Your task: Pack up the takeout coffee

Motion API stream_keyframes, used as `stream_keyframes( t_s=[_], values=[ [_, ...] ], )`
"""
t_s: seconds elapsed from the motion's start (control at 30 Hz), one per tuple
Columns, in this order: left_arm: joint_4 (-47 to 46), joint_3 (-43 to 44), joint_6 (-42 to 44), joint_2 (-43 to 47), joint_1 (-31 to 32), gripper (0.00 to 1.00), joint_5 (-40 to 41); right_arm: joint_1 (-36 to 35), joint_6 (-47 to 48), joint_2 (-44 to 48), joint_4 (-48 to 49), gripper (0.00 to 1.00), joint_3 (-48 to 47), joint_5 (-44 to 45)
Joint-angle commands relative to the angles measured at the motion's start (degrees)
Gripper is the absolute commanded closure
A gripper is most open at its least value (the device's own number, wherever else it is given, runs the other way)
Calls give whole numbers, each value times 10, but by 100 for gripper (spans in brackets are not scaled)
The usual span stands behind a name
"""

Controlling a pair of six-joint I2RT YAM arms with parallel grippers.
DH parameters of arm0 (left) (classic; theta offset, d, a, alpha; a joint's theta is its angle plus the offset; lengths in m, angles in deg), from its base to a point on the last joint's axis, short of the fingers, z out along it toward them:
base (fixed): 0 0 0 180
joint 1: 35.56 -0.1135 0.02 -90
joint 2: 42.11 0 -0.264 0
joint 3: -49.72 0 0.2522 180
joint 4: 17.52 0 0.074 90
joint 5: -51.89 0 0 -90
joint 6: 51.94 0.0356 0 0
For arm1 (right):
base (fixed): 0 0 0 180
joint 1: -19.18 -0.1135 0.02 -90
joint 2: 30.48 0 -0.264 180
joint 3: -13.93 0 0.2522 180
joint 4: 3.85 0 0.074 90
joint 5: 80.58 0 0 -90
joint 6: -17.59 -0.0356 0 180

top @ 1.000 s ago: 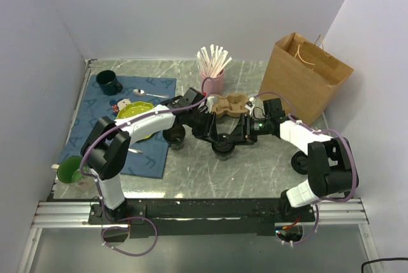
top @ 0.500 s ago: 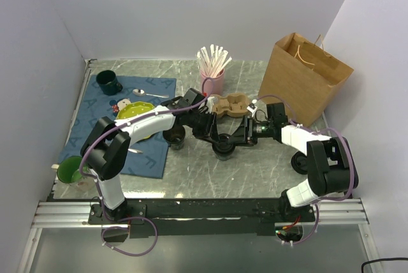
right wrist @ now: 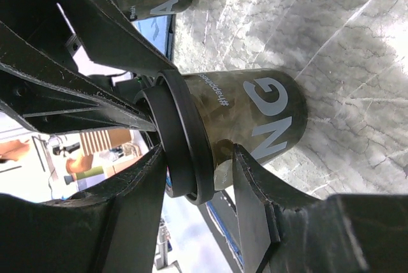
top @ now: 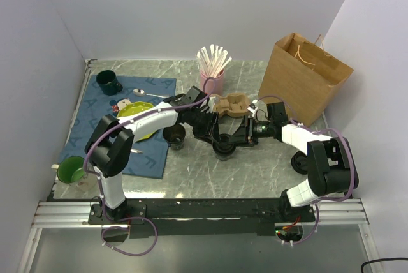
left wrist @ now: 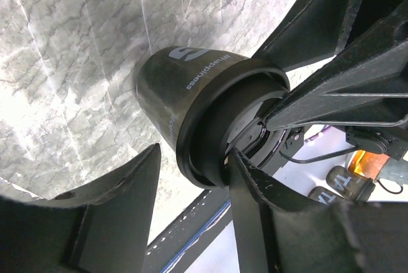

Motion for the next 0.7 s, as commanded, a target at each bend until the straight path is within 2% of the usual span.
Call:
stream_keyframes(
  t_s=[0.0, 0.27, 0.5, 0.67],
  values=[
    [42, -9, 20, -33, 2, 48, 0, -14, 23, -19, -67, 66, 14, 101],
    [-19, -35, -8, -26, -16, 43, -88, -22, 13, -18, -63, 67, 18, 110],
    [-47, -40, -22, -31, -24, 39, -125, -22, 15, -16, -70, 68, 15, 116],
    [-58, -43, -27, -29, -24, 40, -135, -23, 10, -14, -70, 68, 13, 118]
  ],
)
